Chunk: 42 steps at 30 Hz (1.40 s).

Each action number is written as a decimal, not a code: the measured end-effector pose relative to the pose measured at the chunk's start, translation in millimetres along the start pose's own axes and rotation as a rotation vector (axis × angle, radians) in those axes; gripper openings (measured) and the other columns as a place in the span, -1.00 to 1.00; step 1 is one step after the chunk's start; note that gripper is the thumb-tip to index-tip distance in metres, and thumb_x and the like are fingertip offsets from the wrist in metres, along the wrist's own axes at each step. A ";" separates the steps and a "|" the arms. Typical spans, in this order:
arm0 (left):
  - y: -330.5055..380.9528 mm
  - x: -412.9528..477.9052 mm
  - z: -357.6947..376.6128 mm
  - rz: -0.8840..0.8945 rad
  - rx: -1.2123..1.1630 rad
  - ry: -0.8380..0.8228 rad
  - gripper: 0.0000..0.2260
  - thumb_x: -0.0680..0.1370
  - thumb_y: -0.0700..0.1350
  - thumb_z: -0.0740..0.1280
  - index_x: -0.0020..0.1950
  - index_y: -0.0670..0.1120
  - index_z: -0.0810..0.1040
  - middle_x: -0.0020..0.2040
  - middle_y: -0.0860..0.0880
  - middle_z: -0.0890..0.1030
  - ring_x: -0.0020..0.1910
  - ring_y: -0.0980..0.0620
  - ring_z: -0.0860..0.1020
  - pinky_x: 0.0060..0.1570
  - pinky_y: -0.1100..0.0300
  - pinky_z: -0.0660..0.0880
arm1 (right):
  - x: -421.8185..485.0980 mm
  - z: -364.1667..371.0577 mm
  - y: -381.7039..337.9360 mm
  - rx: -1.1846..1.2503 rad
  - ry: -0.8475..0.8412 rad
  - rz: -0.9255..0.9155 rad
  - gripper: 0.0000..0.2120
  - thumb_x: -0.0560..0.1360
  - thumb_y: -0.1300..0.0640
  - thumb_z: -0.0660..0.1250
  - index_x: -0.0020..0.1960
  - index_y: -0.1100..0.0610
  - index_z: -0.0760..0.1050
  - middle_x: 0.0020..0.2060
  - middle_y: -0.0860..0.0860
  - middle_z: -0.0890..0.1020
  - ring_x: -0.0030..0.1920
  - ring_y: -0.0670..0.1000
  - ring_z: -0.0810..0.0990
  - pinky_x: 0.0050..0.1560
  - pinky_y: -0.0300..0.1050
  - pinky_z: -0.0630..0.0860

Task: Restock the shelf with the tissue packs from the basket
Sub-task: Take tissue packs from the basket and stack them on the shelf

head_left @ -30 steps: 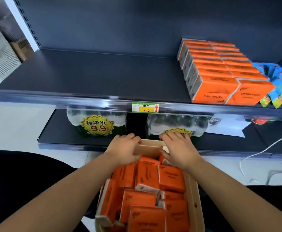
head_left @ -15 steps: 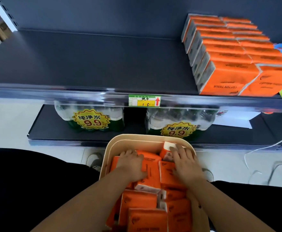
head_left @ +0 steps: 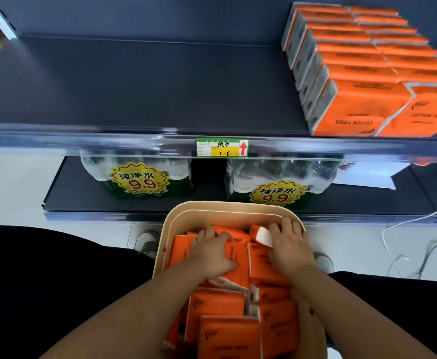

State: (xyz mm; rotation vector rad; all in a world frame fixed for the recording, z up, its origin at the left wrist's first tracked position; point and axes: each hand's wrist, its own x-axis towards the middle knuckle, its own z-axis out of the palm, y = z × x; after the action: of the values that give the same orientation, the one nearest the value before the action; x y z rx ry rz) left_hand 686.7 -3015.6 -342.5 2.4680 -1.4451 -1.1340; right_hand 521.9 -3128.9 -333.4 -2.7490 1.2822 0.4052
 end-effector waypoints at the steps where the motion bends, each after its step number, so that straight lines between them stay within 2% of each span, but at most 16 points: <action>1: 3.5 -1.1 2.1 -0.007 -0.090 0.019 -0.41 0.38 0.14 0.40 0.39 0.14 0.33 0.36 -0.10 0.24 0.38 -0.14 0.26 0.39 -0.01 0.23 | -0.7 -1.8 0.7 0.028 -0.007 -0.004 -0.57 0.47 0.07 0.27 0.31 0.06 0.33 0.29 0.12 0.33 0.29 0.18 0.31 0.30 0.07 0.32; 6: 20.9 -4.8 7.2 0.019 -0.436 0.130 -0.48 0.38 -0.10 0.40 0.32 0.14 0.42 0.26 -0.06 0.30 0.37 -0.10 0.32 0.42 0.07 0.25 | -4.5 -8.2 1.8 0.232 -0.136 -0.089 -0.50 0.44 0.09 0.35 0.32 0.07 0.25 0.34 0.07 0.27 0.37 0.13 0.24 0.36 0.04 0.31; 9: 25.7 -3.4 4.5 -0.081 -0.587 0.285 -0.49 0.37 -0.26 0.39 0.30 0.04 0.46 0.22 -0.06 0.31 0.25 -0.07 0.43 0.30 0.30 0.27 | -9.3 -7.6 4.5 0.282 -0.271 -0.184 -0.46 0.44 0.06 0.35 0.35 0.10 0.23 0.35 0.08 0.27 0.39 0.14 0.20 0.39 0.00 0.23; 12: 22.5 1.2 3.7 -0.179 -0.641 0.265 -0.48 0.38 -0.23 0.44 0.32 -0.07 0.44 0.27 -0.10 0.37 0.23 -0.08 0.47 0.30 0.22 0.35 | -11.6 -6.7 4.2 0.448 -0.320 -0.124 -0.52 0.45 -0.12 0.37 0.27 0.05 0.36 0.28 0.03 0.32 0.34 0.07 0.23 0.38 -0.08 0.23; 15: 20.2 0.6 4.5 -0.176 -0.541 0.150 -0.57 0.46 -0.04 0.43 0.30 -0.09 0.46 0.24 -0.07 0.52 0.23 -0.06 0.50 0.25 0.15 0.41 | -6.5 -2.4 5.2 0.562 -0.174 0.053 -0.68 0.54 -0.08 0.31 0.20 0.08 0.50 0.22 0.08 0.47 0.28 0.09 0.40 0.33 -0.13 0.28; 17: 20.1 -2.6 7.0 -0.160 -0.464 0.031 -0.54 0.50 0.09 0.37 0.33 -0.09 0.44 0.24 -0.07 0.56 0.21 -0.06 0.52 0.17 0.15 0.42 | -5.0 2.8 6.4 0.453 -0.147 0.138 -0.64 0.57 -0.07 0.25 0.26 0.13 0.42 0.24 0.14 0.49 0.25 0.14 0.44 0.30 -0.06 0.32; 20: 17.9 -7.8 13.5 -0.148 -0.433 -0.110 -0.33 0.41 0.24 0.40 0.41 0.00 0.28 0.24 -0.02 0.54 0.11 0.01 0.55 0.12 0.13 0.45 | -7.6 7.2 2.8 0.345 -0.214 0.188 -0.51 0.59 -0.11 0.18 0.37 0.18 0.22 0.34 0.21 0.35 0.32 0.21 0.37 0.32 0.03 0.31; 22: 15.1 -8.1 17.5 -0.151 -0.446 -0.133 -0.30 0.38 0.20 0.44 0.39 0.01 0.24 0.15 0.00 0.56 -0.03 0.07 0.59 0.03 0.13 0.53 | -10.0 5.7 -2.3 0.384 -0.261 0.240 -0.44 0.59 -0.15 0.15 0.43 0.16 0.11 0.38 0.23 0.26 0.35 0.25 0.36 0.33 0.07 0.32; 24: 14.8 -7.9 14.5 -0.166 -0.516 -0.130 -0.42 0.42 0.06 0.44 0.35 -0.05 0.28 0.06 0.00 0.59 -0.15 0.09 0.62 -0.08 0.15 0.57 | -9.4 4.1 -7.3 0.417 -0.298 0.312 -0.37 0.59 -0.19 0.13 0.47 0.15 0.00 0.38 0.25 0.24 0.34 0.27 0.38 0.33 0.09 0.35; 27: 10.4 -4.3 4.7 -0.174 -0.572 -0.055 -0.44 0.36 0.04 0.42 0.30 -0.08 0.35 0.02 -0.03 0.61 -0.06 0.01 0.62 0.04 0.06 0.56 | -5.5 5.4 -14.6 0.463 -0.327 0.409 -0.31 0.59 -0.19 0.11 0.48 0.16 -0.13 0.34 0.27 0.36 0.30 0.26 0.45 0.31 0.08 0.39; 29: 6.7 -3.2 -2.5 -0.192 -0.629 -0.012 -0.45 0.36 0.01 0.43 0.28 -0.06 0.33 -0.02 0.00 0.59 -0.05 0.00 0.60 0.02 0.09 0.54 | -3.9 4.1 -19.3 0.537 -0.379 0.469 -0.30 0.59 -0.16 0.13 0.48 0.16 -0.15 0.28 0.24 0.47 0.24 0.23 0.51 0.27 0.06 0.42; 33: 0.1 -1.2 -7.8 -0.217 -0.667 -0.037 -0.52 0.41 -0.05 0.43 0.26 -0.02 0.32 -0.01 -0.01 0.58 -0.03 -0.02 0.60 0.03 0.06 0.55 | -2.0 -3.0 -16.0 0.881 -0.311 0.635 -0.29 0.47 0.00 0.43 0.34 0.15 0.00 0.21 0.14 0.51 0.19 0.18 0.55 0.23 0.01 0.46; 36: -0.8 0.4 -12.9 -0.189 -0.697 -0.024 -0.64 0.44 -0.12 0.41 0.19 -0.05 0.42 -0.08 0.02 0.58 -0.13 0.05 0.58 -0.08 0.13 0.55 | -0.7 -5.7 -12.9 1.101 -0.311 0.709 -0.29 0.32 0.11 0.59 0.22 0.17 0.16 0.07 0.07 0.49 0.17 0.17 0.54 0.18 0.01 0.47; 39: -3.6 3.7 -24.3 -0.153 -0.625 0.035 -0.67 0.44 -0.16 0.40 0.20 -0.06 0.51 -0.06 0.00 0.57 -0.09 0.03 0.57 -0.08 0.18 0.52 | 1.1 -6.7 -13.6 1.107 -0.373 0.614 -0.60 0.32 0.15 0.56 0.09 0.16 0.50 0.02 0.09 0.63 0.01 0.10 0.61 0.14 -0.01 0.53; 41: -6.3 3.3 -32.9 -0.150 -0.610 0.027 -0.64 0.43 -0.15 0.41 0.22 -0.01 0.50 0.01 -0.01 0.56 -0.03 -0.01 0.57 -0.03 0.13 0.55 | 1.6 -14.2 -12.5 1.104 -0.366 0.550 -0.81 0.40 0.19 0.48 -0.05 0.09 0.51 -0.03 0.08 0.62 -0.05 0.08 0.59 0.07 -0.07 0.52; 42: -8.6 3.2 -35.6 -0.149 -0.613 0.009 -0.59 0.43 -0.14 0.42 0.26 0.02 0.47 0.08 -0.01 0.55 0.02 -0.01 0.57 0.01 0.11 0.55 | 2.4 -17.0 -10.9 1.105 -0.361 0.526 -0.78 0.41 0.19 0.47 -0.01 0.10 0.49 -0.03 0.08 0.60 -0.04 0.07 0.58 0.07 -0.07 0.51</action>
State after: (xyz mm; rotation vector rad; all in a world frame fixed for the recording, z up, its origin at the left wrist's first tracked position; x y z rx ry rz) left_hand 716.0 -3023.7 -321.9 2.1492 -0.7528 -1.3370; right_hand 535.1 -3126.7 -318.1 -1.3706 1.4734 0.1230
